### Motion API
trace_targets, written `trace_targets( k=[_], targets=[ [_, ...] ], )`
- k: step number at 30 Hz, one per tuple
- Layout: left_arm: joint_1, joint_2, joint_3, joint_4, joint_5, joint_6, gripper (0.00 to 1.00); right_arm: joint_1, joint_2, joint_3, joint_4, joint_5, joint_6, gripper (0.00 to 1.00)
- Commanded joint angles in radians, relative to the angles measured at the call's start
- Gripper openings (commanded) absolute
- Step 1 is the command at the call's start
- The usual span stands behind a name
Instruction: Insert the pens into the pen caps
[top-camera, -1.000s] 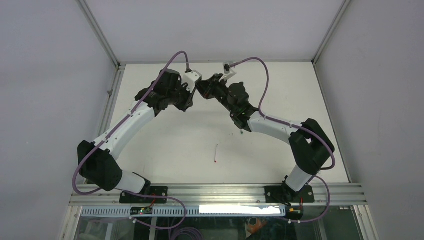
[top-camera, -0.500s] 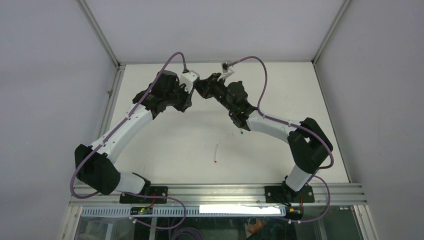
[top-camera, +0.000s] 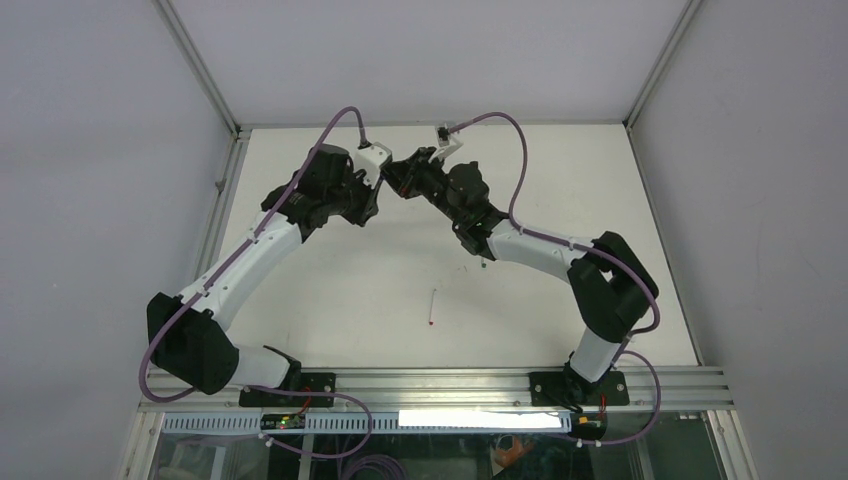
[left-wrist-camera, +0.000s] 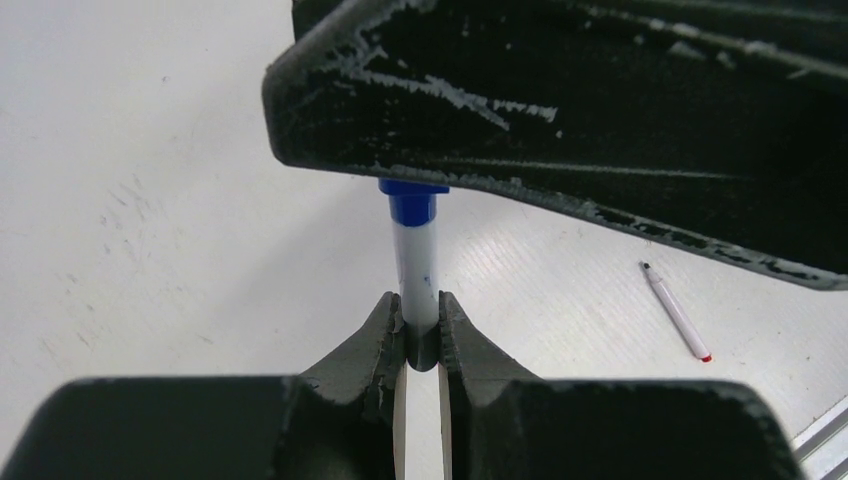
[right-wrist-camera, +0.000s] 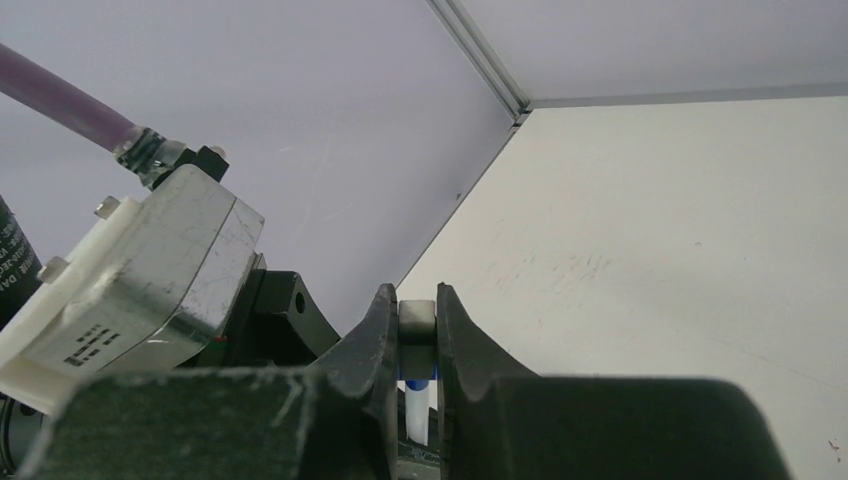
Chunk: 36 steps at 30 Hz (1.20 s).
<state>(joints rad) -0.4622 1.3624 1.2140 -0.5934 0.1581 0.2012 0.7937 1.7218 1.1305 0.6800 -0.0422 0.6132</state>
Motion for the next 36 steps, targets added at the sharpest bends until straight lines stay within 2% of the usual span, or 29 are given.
trace_targets(
  k=[1,13,22,24,27,30,33,36],
  targets=[
    [-0.011,-0.113,0.085,0.532,0.141,-0.008,0.00,0.112,0.114,-0.061,-0.351,-0.210,0.017,0.00],
    [0.015,-0.120,0.070,0.550,0.158,-0.027,0.00,0.115,0.135,-0.046,-0.359,-0.221,0.017,0.00],
    [0.029,-0.121,0.072,0.465,0.195,-0.043,0.00,0.101,0.115,0.005,-0.356,-0.269,-0.007,0.00],
    [0.030,-0.116,0.053,0.458,0.222,-0.064,0.00,0.085,0.112,0.032,-0.357,-0.286,-0.026,0.09],
    [0.028,-0.109,0.021,0.437,0.236,-0.090,0.00,0.042,0.095,0.083,-0.368,-0.288,-0.037,0.34],
    [0.028,-0.105,-0.027,0.398,0.209,-0.108,0.00,-0.034,0.049,0.129,-0.382,-0.261,-0.024,0.51],
    [0.028,-0.098,-0.083,0.363,0.173,-0.119,0.00,-0.099,-0.026,0.101,-0.359,-0.191,-0.013,0.63],
    [0.029,-0.067,-0.119,0.315,0.152,-0.151,0.00,-0.163,-0.162,-0.012,-0.317,-0.091,-0.012,0.70]
  ],
)
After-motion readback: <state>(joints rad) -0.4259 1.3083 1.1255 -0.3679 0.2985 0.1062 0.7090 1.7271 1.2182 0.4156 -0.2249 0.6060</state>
